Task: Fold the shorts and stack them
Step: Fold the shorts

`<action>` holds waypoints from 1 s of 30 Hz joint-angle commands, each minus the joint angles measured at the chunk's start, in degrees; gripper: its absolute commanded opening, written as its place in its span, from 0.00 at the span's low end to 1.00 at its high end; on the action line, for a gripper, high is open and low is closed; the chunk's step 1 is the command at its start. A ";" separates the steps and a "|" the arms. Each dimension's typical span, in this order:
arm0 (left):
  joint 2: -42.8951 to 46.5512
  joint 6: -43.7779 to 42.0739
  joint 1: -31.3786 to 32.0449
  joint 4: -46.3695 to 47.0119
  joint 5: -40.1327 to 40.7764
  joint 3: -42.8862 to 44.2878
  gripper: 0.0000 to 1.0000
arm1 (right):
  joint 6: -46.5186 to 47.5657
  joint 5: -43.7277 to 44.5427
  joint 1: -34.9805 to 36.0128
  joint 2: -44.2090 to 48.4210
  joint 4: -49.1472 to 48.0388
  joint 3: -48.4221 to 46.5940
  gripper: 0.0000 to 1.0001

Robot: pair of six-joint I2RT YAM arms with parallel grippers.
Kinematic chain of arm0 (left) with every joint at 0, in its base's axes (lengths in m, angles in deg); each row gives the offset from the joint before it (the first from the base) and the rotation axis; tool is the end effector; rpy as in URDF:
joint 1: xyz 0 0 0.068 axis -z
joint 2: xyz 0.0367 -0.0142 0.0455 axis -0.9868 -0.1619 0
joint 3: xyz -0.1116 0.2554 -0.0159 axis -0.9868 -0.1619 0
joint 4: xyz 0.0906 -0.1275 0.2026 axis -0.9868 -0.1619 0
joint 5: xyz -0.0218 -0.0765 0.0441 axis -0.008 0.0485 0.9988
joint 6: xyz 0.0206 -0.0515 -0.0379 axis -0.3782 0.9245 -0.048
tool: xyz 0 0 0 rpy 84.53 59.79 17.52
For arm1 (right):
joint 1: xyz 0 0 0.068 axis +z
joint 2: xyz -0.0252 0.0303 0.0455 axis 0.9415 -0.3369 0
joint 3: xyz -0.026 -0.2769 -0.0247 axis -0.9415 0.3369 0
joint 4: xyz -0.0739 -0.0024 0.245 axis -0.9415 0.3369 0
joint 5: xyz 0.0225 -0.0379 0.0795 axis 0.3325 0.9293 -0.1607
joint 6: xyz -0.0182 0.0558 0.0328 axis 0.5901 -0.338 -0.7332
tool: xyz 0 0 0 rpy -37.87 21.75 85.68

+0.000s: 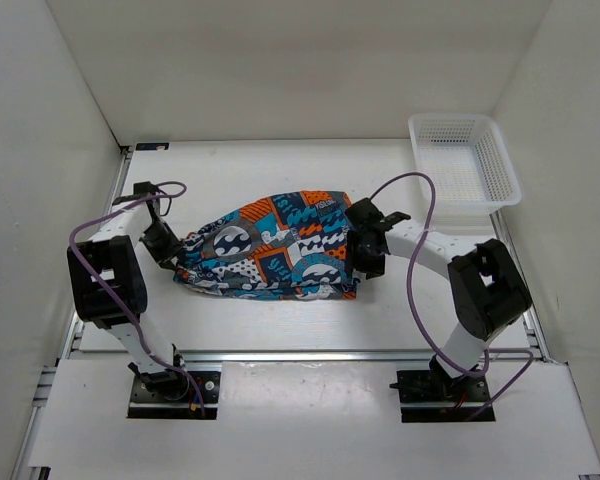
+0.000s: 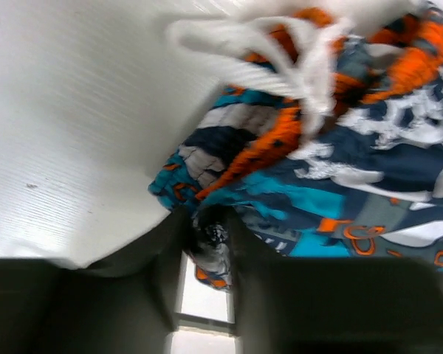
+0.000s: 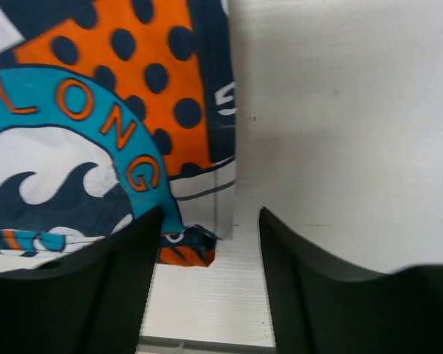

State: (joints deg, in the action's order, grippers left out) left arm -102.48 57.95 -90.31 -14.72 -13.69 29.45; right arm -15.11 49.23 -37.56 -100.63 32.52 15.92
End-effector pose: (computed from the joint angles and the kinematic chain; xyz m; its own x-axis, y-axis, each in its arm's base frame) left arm 0.3046 0.0510 0.1783 -0.7973 -0.5992 -0.0724 -0.5969 0.8006 -0.0524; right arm 0.2759 0.1695 0.1795 -0.9260 0.0718 -0.3706 0.0318 0.9931 0.1129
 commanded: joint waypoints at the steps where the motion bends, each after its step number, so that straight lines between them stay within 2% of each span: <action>1: 1.47 -0.42 -0.22 0.52 -0.54 0.41 0.32 | -1.67 -1.13 0.21 -0.14 -1.48 -0.36 0.55; 2: 1.46 -0.42 -0.22 0.52 -0.54 0.41 0.16 | -2.19 -1.14 0.21 -0.14 -2.18 -0.36 0.48; 3: 0.94 -0.42 -0.22 0.52 -0.54 0.93 0.10 | -2.19 -1.92 0.21 -0.14 -2.18 -0.36 0.39; 4: 0.94 -0.42 -0.22 0.52 -0.54 0.94 0.10 | -2.19 -1.93 0.21 -0.14 -2.18 -0.36 0.18; 5: 0.94 -0.42 -0.22 0.52 -0.54 0.94 0.10 | -2.19 -1.93 0.21 0.55 -2.18 -0.36 0.08; 6: 0.94 -0.42 -0.22 0.52 -0.54 0.94 0.10 | -2.19 -1.93 0.21 2.30 -2.18 -0.36 0.01; 7: 0.94 -0.42 -0.22 0.52 -0.54 0.94 0.10 | -1.58 -1.32 0.21 3.45 -2.18 -0.36 0.00; 18: -0.12 0.11 -0.22 1.05 0.60 0.94 0.10 | 3.69 -2.63 4.07 16.10 5.55 -1.50 0.00; 23: -1.26 0.64 -0.22 1.05 1.13 0.94 0.10 | 3.17 -3.15 5.13 16.82 6.17 3.94 0.00; 27: -1.26 1.17 -0.22 1.05 1.13 1.47 0.10 | 2.64 -3.68 6.36 14.54 2.40 10.62 0.00; 28: -0.74 1.17 -0.22 1.05 1.13 1.47 0.13 | 2.64 -3.69 6.36 13.40 1.87 11.94 0.00; 29: -0.73 1.17 -0.74 1.05 1.13 1.47 0.20 | 2.64 -3.69 6.36 12.87 1.86 11.95 0.01; 30: -0.12 1.17 -0.74 1.05 1.13 1.47 0.28 | 2.64 -3.69 6.88 12.87 1.86 11.95 0.18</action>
State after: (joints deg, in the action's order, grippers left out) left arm -104.19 58.67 -90.33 -14.54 -13.61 29.52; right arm -13.19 45.68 -31.26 -87.18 34.86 27.46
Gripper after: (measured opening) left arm 0.240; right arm 0.104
